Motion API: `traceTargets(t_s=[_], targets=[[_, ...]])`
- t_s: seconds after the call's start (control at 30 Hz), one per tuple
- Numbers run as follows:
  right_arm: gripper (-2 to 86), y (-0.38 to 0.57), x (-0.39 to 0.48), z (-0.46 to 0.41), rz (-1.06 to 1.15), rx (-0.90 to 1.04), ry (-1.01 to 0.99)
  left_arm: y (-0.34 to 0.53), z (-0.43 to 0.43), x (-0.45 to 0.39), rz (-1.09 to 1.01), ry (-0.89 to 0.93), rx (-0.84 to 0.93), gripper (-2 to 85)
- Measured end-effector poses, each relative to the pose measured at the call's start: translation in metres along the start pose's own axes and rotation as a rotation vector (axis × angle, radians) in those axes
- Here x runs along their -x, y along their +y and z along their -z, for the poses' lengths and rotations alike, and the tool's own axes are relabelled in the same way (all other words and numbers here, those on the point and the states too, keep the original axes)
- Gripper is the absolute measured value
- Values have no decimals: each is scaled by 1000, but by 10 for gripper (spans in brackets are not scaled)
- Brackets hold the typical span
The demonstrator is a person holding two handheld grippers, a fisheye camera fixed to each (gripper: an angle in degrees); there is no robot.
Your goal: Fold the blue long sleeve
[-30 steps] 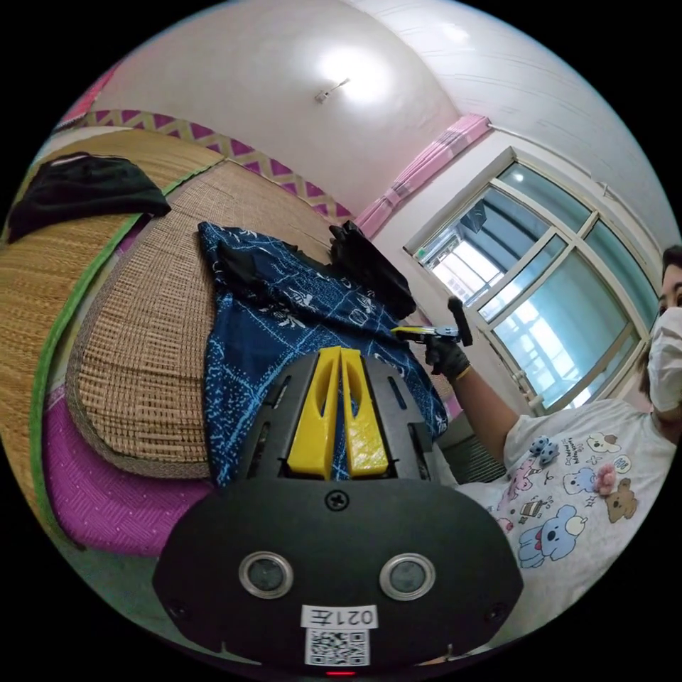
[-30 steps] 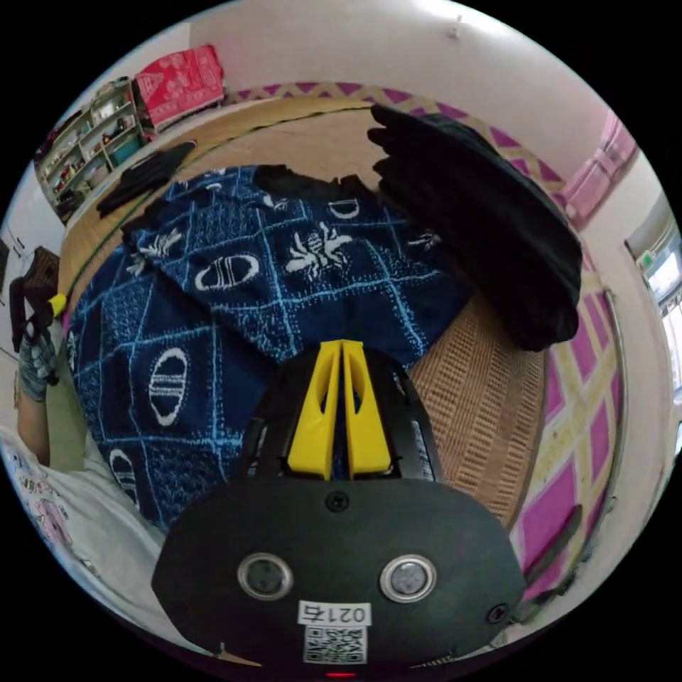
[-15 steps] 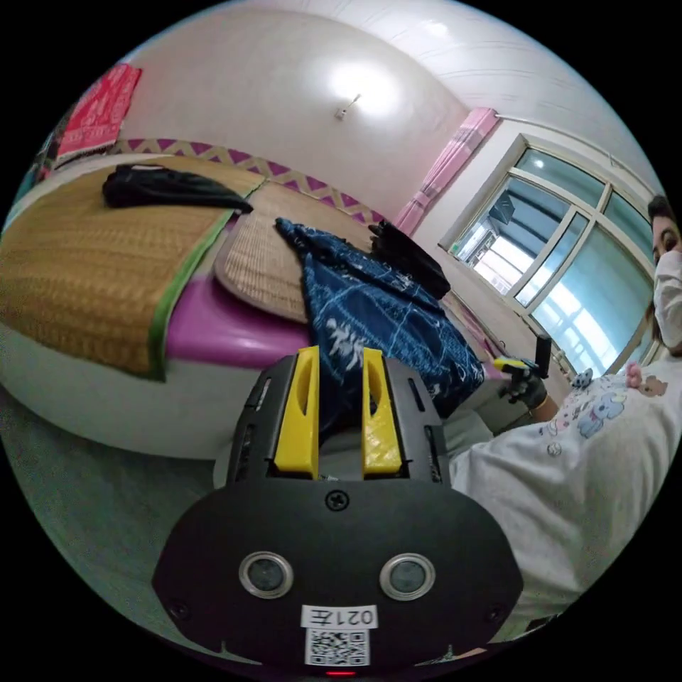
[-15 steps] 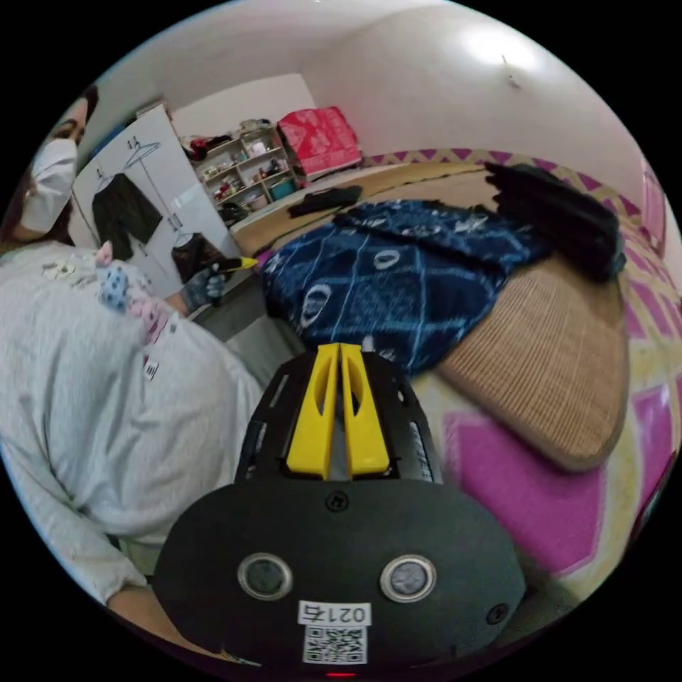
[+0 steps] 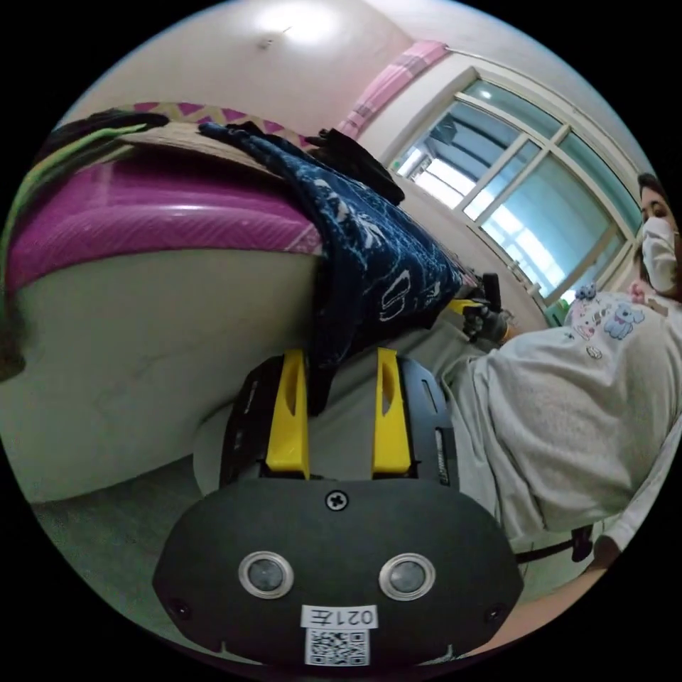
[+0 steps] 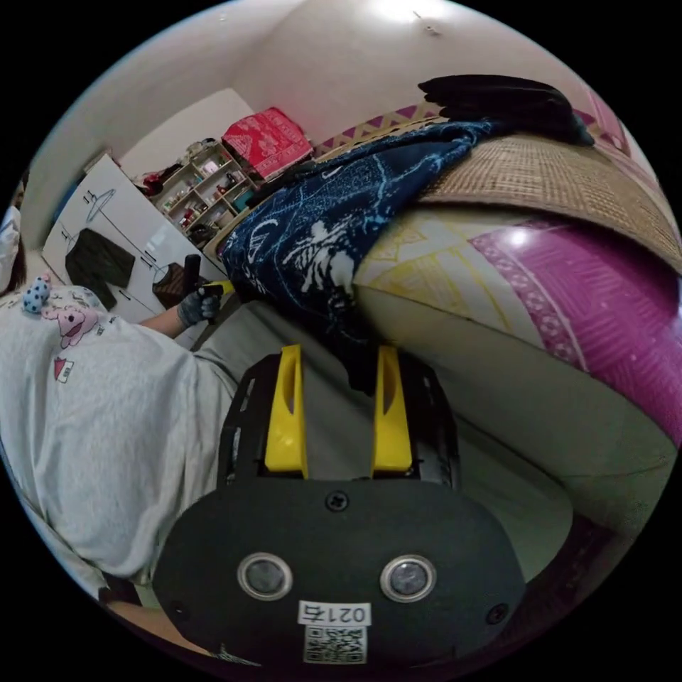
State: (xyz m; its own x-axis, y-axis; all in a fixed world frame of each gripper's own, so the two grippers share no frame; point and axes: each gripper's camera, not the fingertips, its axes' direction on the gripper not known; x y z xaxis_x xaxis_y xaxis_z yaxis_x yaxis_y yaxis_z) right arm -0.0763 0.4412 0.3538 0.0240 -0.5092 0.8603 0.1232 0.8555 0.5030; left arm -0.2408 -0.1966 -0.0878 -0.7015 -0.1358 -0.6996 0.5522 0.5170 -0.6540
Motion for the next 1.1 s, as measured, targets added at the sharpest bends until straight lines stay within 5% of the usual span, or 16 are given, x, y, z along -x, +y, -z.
traceTargets(t_s=[0.23,0.4,0.53,0.77,0.93,1.1], targets=[[5,4,-12,5,59,225,-115,-1,10,-3,-92,102,153,-7],[-2,-12,-13,100,215,70,-470,-29,76,-28,-167,303,42,-9],[2,-71,-35,162,261,-96,-555,-115,129,-33,-126,338,-109,-9],[9,-246,-164,179,13,-187,-698,-296,119,59,120,324,-132,-7],[31,-337,-268,138,-230,-238,-640,-371,58,174,403,316,-183,19],[97,-346,-338,110,-527,-199,-323,-356,20,244,605,205,-225,67]])
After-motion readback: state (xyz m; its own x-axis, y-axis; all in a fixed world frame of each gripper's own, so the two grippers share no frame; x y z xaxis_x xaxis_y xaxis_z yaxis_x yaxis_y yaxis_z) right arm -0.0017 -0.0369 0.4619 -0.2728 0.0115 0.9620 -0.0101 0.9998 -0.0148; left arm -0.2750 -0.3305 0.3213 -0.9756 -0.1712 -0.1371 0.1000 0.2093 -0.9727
